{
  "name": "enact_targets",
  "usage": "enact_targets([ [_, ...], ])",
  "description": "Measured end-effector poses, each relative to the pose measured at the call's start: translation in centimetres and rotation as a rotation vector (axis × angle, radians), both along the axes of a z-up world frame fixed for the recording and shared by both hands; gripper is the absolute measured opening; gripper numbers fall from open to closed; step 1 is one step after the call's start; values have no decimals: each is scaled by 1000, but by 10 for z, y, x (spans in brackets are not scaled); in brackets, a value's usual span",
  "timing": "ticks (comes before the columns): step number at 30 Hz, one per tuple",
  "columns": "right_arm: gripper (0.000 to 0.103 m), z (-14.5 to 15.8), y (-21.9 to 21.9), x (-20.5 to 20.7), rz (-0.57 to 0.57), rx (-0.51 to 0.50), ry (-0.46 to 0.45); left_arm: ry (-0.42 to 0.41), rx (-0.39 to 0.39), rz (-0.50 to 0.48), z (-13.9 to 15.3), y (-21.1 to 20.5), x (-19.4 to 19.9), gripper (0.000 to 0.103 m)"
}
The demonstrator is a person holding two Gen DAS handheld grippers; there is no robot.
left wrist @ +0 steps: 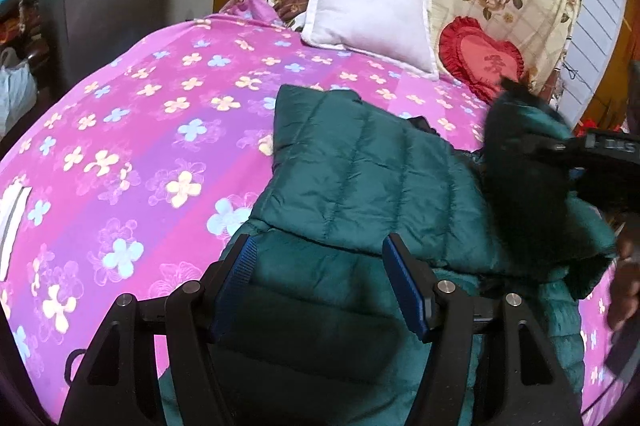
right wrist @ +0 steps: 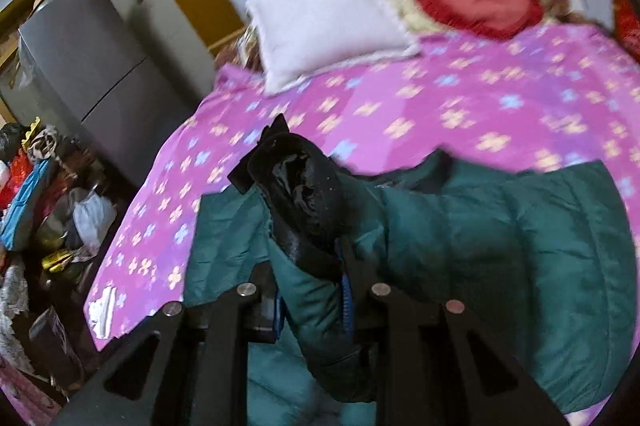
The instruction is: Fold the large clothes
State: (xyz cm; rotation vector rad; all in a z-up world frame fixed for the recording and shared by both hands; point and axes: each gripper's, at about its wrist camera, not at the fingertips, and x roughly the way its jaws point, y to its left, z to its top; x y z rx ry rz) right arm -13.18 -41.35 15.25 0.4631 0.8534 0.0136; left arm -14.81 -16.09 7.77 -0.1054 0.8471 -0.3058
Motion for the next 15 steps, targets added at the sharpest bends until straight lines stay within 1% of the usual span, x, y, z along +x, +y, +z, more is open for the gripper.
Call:
enact_targets([
  [3, 22, -28, 23, 22, 36, 58, 22, 8, 4, 6, -3, 1, 4, 47],
  [7, 22, -59, 31, 45, 36, 145, 46, 13, 3, 8, -6, 0, 8, 47],
  [10, 25, -82, 31, 54, 36, 229, 96, 19, -30, 0, -7, -2, 10, 47],
  [11, 27, -86, 30, 55, 32, 247, 101, 21, -52, -7, -7, -3, 10, 47],
  [12, 29, -87, 27, 54, 33, 271, 94, 22, -65, -11, -8, -4, 11, 47],
  [13, 37, -85, 25, 51, 42, 291, 86, 20, -75, -16, -8, -6, 11, 47],
  [14, 48, -82, 23, 49, 48, 298, 78, 18, -76, -21, -8, -8, 11, 47],
  [15, 53, -75, 20, 42, 54, 298, 59, 18, -79, -28, -9, -10, 10, 47],
])
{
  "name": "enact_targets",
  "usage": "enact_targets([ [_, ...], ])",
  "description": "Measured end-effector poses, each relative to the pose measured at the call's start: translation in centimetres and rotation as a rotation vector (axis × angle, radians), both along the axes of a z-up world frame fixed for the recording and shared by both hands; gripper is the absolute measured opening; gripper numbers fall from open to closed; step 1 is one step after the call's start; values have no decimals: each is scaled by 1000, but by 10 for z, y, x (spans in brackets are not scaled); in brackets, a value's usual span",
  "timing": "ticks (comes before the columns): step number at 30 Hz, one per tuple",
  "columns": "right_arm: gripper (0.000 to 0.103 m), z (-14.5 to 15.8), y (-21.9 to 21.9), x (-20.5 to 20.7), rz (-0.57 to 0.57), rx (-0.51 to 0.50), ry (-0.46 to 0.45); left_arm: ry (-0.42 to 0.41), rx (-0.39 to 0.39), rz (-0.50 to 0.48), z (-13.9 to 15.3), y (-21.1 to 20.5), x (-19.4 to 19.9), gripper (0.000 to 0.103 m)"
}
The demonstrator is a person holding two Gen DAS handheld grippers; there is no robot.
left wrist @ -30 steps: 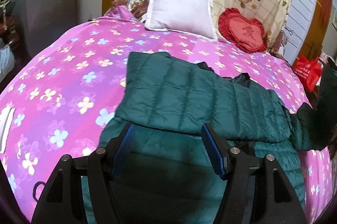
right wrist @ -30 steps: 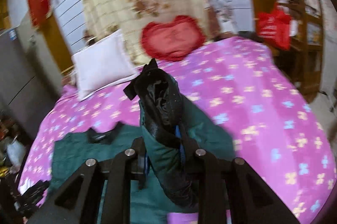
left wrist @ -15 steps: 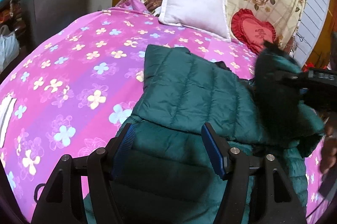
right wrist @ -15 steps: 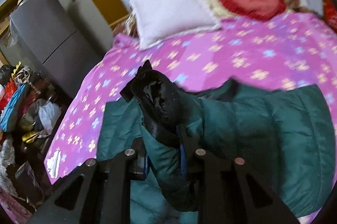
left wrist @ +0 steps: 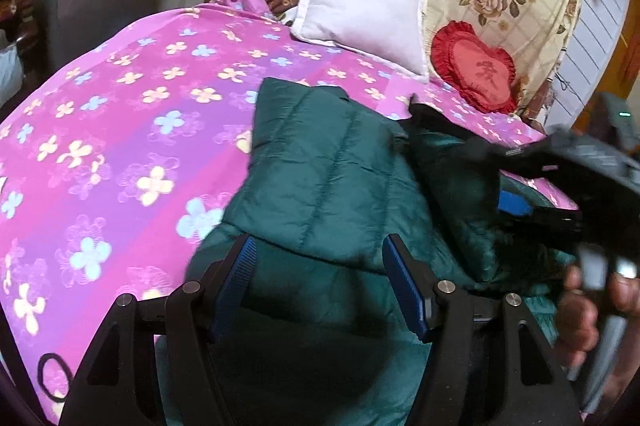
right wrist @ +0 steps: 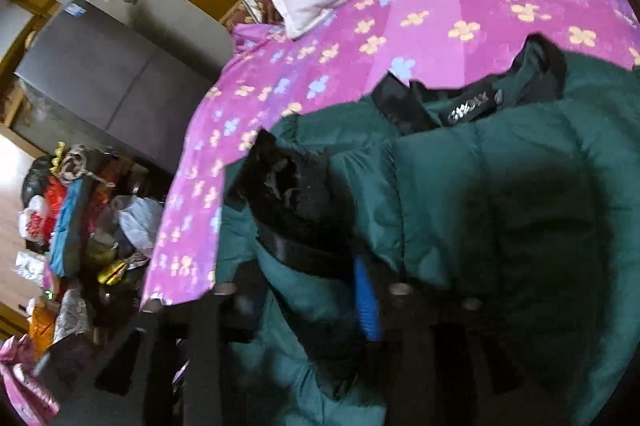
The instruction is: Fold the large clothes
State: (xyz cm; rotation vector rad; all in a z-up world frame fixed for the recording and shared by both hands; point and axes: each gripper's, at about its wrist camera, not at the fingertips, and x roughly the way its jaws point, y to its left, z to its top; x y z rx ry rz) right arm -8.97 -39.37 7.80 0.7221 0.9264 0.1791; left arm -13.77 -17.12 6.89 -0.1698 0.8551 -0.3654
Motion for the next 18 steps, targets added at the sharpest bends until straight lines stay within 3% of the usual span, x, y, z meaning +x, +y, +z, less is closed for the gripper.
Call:
enact_targets([
  [2, 68, 16, -6, -15, -3, -9, -35, 8, -29, -27, 0, -5, 0, 47],
  [3, 69, 25, -11, -25, -4, -17, -51, 12, -47, -42, 0, -6, -1, 47],
  [9, 72, 60, -58, -99, -47, -142, -91, 15, -123, -105, 3, -24, 0, 57],
  [12, 73, 69, -90, -137, -122, -228, -82, 34, -115, -99, 1, -37, 9, 57],
  [15, 73, 71, -118, -166, -177, -233, -72, 20, -94, -74, 0, -46, 19, 56],
  [16, 73, 71, -127, -176, -197, -235, -69, 20, -89, -71, -1, -47, 22, 44],
  [17, 73, 70, -132, -181, -207, -244, -66, 26, -80, -79, -1, -48, 28, 15],
  [18, 73, 71, -136, -186, -214, -266, -62, 32, -63, -87, 0, -50, 33, 9],
])
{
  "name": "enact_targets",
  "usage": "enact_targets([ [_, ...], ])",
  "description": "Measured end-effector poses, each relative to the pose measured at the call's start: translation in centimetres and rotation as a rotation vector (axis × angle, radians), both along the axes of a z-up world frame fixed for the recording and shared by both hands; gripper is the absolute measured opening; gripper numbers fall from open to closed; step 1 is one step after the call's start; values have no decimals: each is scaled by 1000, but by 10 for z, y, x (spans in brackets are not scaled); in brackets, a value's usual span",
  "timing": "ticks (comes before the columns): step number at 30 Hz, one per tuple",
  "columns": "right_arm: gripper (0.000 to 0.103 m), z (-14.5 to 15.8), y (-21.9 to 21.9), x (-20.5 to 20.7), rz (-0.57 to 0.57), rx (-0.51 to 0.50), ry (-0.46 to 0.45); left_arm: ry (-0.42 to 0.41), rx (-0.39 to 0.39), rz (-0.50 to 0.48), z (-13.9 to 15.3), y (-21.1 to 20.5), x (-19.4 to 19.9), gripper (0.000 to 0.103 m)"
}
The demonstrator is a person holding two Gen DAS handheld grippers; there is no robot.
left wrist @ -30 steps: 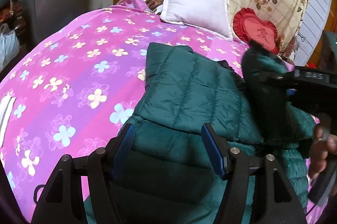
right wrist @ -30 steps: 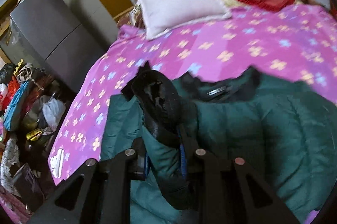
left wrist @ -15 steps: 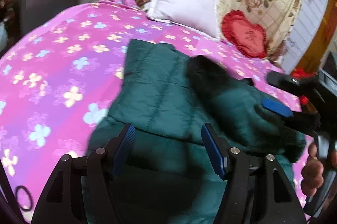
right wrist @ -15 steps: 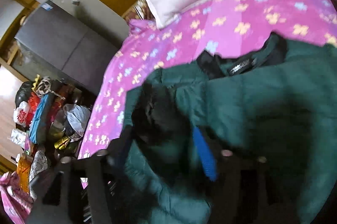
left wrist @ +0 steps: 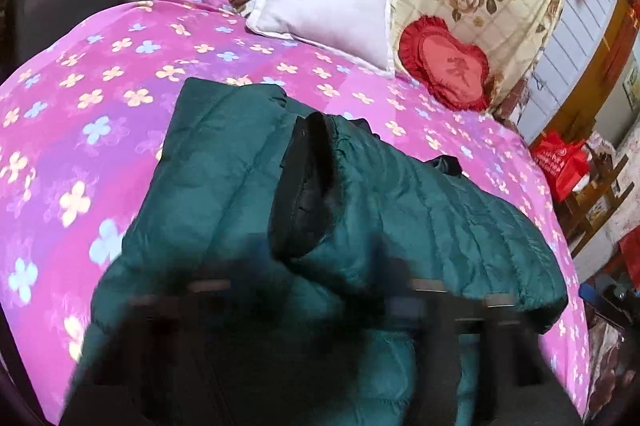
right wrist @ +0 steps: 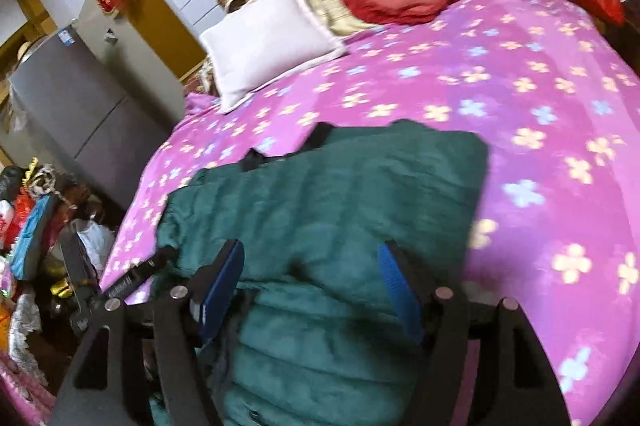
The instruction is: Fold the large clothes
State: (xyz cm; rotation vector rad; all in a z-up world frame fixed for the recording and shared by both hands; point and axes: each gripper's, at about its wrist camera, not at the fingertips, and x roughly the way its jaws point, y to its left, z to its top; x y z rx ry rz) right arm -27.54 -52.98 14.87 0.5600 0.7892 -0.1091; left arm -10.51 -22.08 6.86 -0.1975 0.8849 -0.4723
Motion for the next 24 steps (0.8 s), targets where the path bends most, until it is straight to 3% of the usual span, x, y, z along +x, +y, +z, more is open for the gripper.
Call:
enact_targets([
  [2, 73, 1, -4, -6, -9, -56, 13, -16, 17, 5, 7, 3, 7, 2],
  [7, 73, -7, 4, 9, -6, -132, 47, -74, 23, 42, 30, 27, 5, 0],
  [11, 71, -23, 32, 41, 52, -189, 70, -69, 74, 81, 17, 43, 11, 0],
  [15, 70, -51, 52, 79, 78, -241, 123, -10, 87, 116, 0, 51, 22, 1],
  [18, 71, -70, 60, 95, 94, -256, 157, -20, 97, 118, 4, 52, 20, 7],
  [19, 71, -71, 63, 97, 101, -280, 160, -22, 96, 122, 6, 53, 20, 15],
  [22, 71, -61, 62, 93, 96, -285, 164, -41, 58, 137, 17, 60, 18, 36],
  [24, 71, -49, 60, 85, 76, -286, 140, -67, 25, 152, 25, 64, 15, 39],
])
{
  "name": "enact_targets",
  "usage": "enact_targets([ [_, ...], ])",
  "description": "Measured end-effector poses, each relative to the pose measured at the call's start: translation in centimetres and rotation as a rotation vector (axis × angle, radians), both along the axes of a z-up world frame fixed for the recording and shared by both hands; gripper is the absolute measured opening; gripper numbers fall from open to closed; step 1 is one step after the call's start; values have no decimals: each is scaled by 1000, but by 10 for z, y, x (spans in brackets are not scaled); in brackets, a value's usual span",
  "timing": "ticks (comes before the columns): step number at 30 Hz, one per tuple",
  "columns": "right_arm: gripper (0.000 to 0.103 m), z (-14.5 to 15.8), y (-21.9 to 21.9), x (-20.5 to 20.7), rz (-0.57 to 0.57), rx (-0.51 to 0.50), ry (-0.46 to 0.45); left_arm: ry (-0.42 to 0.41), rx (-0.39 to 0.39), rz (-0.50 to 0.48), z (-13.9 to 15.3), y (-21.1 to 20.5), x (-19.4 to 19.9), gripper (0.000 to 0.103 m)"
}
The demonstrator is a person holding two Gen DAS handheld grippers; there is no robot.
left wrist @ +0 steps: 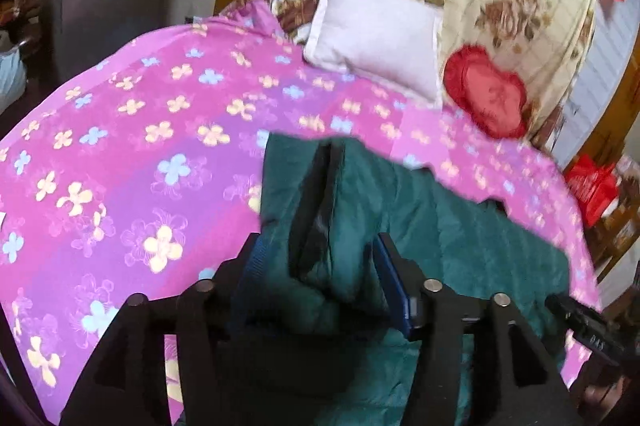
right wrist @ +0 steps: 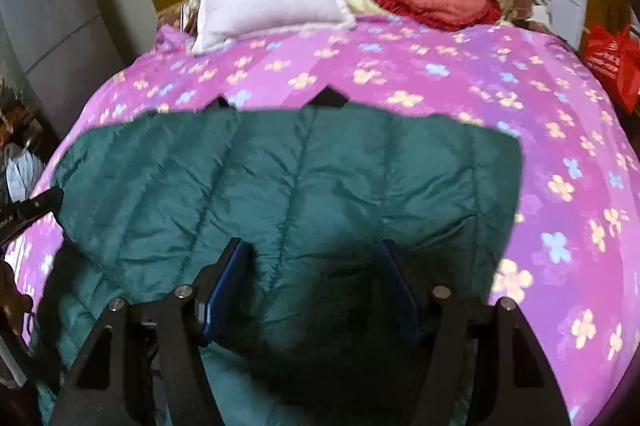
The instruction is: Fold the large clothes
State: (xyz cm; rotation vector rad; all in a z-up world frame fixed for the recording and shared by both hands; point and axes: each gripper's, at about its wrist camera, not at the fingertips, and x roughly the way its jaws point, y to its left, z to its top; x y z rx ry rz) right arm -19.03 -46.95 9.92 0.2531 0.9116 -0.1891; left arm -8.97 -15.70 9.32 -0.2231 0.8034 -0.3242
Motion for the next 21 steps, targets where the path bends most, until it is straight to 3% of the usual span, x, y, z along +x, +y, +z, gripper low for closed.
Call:
enact_targets([
  [4, 71, 19, 4, -7, 11, -21, -48, -58, 27, -9, 7, -7, -4, 40],
  [8, 71, 22, 16, 8, 35, -27, -56, -51, 83, -31, -2, -20, 1, 40],
  [21, 71, -16, 44, 65, 54, -75, -11, -13, 192, -31, -32, -39, 19, 40],
])
